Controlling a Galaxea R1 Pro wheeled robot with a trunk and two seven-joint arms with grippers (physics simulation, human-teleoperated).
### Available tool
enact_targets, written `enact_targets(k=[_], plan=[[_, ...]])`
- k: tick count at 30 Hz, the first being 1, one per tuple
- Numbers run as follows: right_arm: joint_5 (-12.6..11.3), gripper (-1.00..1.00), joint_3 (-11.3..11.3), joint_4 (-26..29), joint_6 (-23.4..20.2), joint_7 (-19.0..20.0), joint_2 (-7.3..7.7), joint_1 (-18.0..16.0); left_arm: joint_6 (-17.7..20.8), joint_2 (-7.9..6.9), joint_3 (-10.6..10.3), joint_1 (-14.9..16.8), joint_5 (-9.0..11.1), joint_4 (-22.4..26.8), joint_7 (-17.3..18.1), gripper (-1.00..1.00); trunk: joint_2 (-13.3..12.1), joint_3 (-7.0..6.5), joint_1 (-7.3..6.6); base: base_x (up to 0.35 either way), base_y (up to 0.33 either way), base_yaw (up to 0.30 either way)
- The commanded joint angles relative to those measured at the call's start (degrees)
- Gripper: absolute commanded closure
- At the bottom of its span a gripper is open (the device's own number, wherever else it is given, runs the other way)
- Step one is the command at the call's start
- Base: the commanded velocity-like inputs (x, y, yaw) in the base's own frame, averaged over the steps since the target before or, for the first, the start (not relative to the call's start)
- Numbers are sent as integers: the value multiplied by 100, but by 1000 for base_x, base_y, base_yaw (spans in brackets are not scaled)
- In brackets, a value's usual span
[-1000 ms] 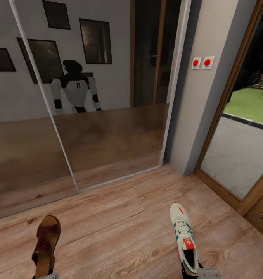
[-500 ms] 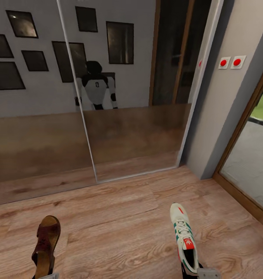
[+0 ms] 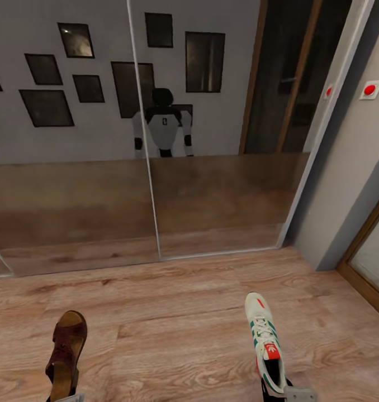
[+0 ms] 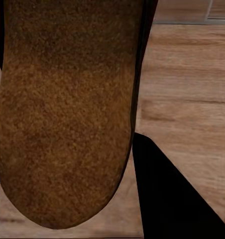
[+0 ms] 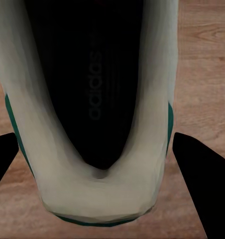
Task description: Pick up the two gym shoes and the two sandals from the corridor floor and place them onto the hallstand (shoe rack) in the corridor, making sure they are on the rack and not on the floor. Arrange them so the two gym shoes are next to each other and the two sandals are next to each other.
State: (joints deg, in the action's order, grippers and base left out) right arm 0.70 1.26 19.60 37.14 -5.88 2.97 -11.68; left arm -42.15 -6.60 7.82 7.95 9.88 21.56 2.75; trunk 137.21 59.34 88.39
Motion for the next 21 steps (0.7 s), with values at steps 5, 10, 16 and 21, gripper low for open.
enact_targets(k=[5,10,16,21], plan=[[9,100,15,0,11,-35,1,-1,-20,7,9,5,17,-8,30,100,2,5,-1,0,0,279],[9,100,15,0,10,-36,1,-1,-28,9,9,5,22,-31,32,100,2,5,-1,0,0,279],[9,100,15,0,9,-31,1,-1,-37,8,9,5,20,-25,32,100,2,5,-1,0,0,279],[9,100,15,0,10,-33,1,-1,-38,5,9,5,19,-18,32,100,2,5,-1,0,0,279]])
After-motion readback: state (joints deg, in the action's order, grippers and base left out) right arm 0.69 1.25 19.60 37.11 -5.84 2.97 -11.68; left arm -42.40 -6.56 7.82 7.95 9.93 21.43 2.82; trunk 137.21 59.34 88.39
